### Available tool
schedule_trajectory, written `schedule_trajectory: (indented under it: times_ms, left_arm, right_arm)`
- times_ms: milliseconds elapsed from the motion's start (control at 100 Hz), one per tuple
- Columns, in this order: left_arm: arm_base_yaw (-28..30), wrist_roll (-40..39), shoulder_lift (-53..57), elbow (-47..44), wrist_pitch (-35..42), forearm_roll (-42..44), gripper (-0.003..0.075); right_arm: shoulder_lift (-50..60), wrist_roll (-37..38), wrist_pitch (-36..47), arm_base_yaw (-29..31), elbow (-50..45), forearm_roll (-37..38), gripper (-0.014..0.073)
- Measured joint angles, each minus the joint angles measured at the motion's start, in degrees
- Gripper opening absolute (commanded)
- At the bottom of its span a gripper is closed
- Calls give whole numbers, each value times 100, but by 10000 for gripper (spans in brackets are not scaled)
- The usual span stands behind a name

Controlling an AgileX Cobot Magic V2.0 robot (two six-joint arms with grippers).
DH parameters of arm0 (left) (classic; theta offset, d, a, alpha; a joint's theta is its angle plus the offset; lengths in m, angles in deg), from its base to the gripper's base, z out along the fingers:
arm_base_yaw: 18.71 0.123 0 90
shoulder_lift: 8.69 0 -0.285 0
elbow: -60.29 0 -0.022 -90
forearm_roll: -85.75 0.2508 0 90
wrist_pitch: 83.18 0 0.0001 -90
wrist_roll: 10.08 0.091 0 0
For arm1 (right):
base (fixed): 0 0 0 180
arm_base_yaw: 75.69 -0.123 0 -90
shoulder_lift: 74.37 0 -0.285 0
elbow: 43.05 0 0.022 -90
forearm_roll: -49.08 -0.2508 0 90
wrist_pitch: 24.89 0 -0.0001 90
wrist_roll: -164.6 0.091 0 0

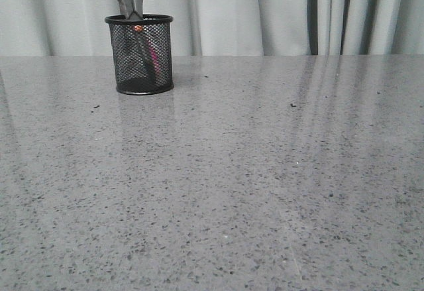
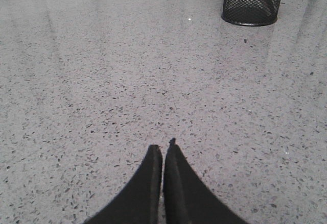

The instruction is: Put pen and scissors into bin

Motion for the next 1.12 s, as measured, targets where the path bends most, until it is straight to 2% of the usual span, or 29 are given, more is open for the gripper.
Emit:
schedule_trajectory:
  times_ms: [120, 200, 300, 380, 1120]
  left_arm:
    - [0, 0, 0, 0, 0, 0, -19]
    - [0, 0, 0, 0, 0, 0, -19]
    - [0, 0, 0, 0, -10, 0, -19]
    - [0, 0, 0, 0, -10, 0, -19]
    - [0, 0, 0, 0, -10, 0, -19]
  right_arm:
    - [149, -50, 416, 794, -589, -233, -69]
    - [520, -58, 340, 1089, -589, -301, -69]
    - [931, -58, -218, 1311, -589, -392, -69]
    - [983, -58, -505, 1362, -589, -427, -69]
    - [1006, -72, -516, 1374, -589, -439, -69]
